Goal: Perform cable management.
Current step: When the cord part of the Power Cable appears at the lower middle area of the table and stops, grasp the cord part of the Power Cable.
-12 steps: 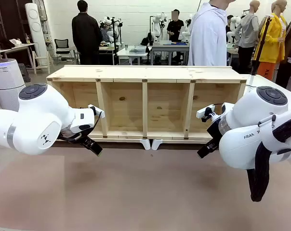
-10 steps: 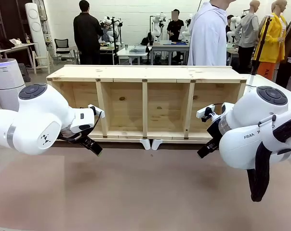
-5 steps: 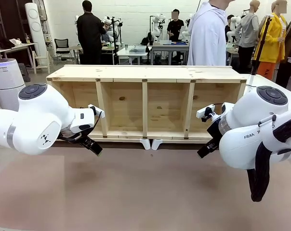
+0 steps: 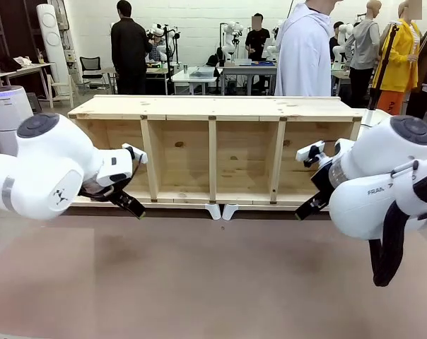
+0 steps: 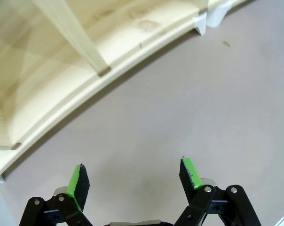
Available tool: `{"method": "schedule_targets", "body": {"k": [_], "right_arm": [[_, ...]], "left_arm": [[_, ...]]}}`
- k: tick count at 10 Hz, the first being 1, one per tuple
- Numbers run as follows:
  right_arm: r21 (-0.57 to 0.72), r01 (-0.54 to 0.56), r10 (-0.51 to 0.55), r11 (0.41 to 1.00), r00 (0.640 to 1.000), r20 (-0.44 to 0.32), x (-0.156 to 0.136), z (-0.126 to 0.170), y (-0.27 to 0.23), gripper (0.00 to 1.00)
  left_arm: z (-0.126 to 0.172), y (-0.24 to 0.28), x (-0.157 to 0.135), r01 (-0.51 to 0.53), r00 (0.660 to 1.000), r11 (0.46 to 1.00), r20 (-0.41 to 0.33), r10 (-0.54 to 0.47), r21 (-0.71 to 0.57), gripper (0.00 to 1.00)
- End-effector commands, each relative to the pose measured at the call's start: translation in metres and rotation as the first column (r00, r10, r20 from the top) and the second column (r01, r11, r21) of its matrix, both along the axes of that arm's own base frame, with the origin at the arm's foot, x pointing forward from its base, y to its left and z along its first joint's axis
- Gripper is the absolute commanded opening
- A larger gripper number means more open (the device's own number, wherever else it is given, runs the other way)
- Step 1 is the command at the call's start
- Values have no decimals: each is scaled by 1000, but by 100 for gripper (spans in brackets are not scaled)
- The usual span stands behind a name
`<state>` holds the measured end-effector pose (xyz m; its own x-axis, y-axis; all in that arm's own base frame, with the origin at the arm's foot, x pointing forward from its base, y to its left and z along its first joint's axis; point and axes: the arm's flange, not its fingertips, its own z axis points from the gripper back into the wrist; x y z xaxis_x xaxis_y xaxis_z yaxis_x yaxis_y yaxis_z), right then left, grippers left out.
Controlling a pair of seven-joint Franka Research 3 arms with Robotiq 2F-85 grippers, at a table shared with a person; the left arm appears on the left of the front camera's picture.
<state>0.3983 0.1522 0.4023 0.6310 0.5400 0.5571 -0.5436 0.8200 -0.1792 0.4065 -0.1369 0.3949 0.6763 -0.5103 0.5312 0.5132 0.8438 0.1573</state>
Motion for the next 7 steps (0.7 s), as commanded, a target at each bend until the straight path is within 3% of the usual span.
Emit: {"method": "schedule_targets", "body": {"k": [1, 7], "right_arm": [[-26, 66, -65, 997, 997, 30, -29, 21, -7, 100], [-39, 98, -93, 994, 988, 119, -90, 100, -11, 100]], "left_arm": [[25, 18, -24, -22, 999, 1000, 36, 21, 12, 100], [89, 67, -88, -9, 992, 1000, 122, 8, 4, 100]]}}
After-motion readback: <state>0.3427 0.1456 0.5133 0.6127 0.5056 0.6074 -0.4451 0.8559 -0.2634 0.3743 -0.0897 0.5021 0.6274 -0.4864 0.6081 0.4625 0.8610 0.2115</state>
